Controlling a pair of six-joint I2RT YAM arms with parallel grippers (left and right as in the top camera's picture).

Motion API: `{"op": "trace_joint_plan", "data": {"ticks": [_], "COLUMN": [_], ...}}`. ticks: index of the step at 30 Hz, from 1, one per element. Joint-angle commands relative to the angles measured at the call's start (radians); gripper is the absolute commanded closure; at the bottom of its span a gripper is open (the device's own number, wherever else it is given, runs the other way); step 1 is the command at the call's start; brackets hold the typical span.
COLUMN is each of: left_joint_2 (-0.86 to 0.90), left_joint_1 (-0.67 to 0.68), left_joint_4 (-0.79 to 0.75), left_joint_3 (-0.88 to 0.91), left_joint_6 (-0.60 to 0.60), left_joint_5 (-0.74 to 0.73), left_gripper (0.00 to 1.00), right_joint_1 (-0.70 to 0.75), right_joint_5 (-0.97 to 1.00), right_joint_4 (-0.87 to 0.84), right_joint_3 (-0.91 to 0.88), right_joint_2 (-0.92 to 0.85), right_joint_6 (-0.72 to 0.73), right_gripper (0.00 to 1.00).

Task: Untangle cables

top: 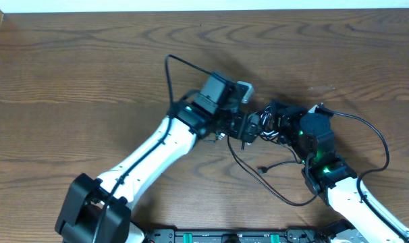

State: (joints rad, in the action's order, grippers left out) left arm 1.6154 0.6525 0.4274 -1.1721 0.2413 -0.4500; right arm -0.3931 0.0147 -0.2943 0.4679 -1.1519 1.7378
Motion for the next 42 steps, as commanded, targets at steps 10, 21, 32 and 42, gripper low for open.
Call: {"op": "trace_joint_plan", "data": {"ticks": [10,21,32,42], "left_joint_2": [0.005,-0.006,-0.038,-0.038], "left_joint_1": [0.121,0.082,-0.15,-0.246], "left_joint_4": [-0.044,-0.031,0.023,0.023], "left_joint_3": [-0.007,-0.007,-0.007,-0.007], "left_joint_6": [0.094,0.164,0.294,0.134], "left_joint_5": [0.265,0.286,0.007,-0.319], "left_gripper": [0.77,0.92,0.92,0.92], "right_joint_1": [0.022,0.065,0.078,0.077], "right_joint_5": [-0.091,-0.168,-0.168,-0.212], "right_joint_4": [-0.002,-0.001,-0.001,0.019], "right_joint_3": [0.006,0.006,0.006,0.006], "right_joint_2": [0.0,0.0,0.0,0.0], "right_joint_6": [0.045,-0.138,-0.653,-0.843], "right_gripper": [0.99,0.97,0.73,0.53]}}
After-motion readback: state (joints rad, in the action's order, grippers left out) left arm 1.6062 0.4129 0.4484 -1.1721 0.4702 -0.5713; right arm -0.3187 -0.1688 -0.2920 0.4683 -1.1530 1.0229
